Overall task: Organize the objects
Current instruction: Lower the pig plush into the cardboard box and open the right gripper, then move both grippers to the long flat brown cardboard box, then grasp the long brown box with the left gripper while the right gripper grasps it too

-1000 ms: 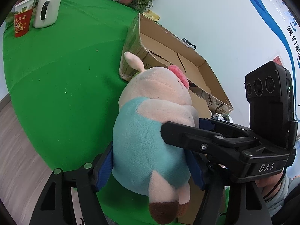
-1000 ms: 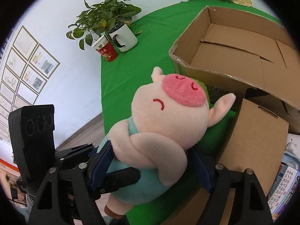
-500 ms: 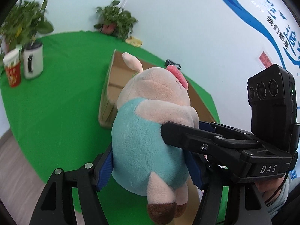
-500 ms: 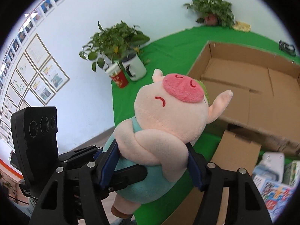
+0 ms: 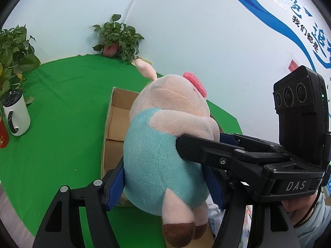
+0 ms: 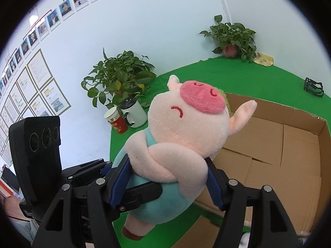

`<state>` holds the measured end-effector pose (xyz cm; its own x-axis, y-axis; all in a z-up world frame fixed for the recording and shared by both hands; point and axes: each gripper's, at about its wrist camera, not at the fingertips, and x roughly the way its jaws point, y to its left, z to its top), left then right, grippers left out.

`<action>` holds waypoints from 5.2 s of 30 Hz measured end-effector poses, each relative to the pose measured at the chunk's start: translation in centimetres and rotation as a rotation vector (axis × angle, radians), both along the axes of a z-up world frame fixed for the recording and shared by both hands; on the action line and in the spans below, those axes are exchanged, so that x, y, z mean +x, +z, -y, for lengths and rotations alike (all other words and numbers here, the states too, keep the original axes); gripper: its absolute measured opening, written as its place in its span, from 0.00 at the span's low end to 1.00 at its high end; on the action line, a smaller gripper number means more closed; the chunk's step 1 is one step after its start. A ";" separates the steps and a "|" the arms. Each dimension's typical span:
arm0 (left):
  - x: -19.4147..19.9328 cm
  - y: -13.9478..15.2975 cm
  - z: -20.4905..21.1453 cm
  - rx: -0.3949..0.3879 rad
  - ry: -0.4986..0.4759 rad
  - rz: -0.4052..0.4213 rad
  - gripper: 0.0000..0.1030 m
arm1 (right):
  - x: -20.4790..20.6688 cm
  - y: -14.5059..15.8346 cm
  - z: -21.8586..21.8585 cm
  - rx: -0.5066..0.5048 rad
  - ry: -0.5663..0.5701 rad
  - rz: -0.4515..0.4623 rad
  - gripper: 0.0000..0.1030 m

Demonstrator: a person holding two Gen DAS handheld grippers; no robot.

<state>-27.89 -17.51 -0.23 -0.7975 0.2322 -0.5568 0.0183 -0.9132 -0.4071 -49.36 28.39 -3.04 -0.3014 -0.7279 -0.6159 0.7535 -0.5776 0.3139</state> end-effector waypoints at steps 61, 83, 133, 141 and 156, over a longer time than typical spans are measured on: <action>9.1 -2.0 -8.0 -0.333 0.193 -0.018 1.00 | 3.0 -2.4 -9.0 0.133 -0.334 -0.131 0.99; 20.6 -4.5 -15.6 -0.369 0.167 0.021 1.00 | 18.6 -8.1 -15.0 0.173 -0.347 -0.095 0.99; 21.7 -16.8 -13.4 0.258 -0.231 0.367 0.90 | 22.8 -13.3 -11.6 0.179 -0.184 0.072 0.62; 22.3 -16.7 -13.4 0.262 -0.225 0.381 0.92 | 22.1 -13.6 -12.0 0.157 -0.162 0.166 0.75; 21.7 -16.6 -12.7 0.283 -0.259 0.380 0.93 | 23.4 -14.3 -9.9 0.299 -0.155 0.057 0.87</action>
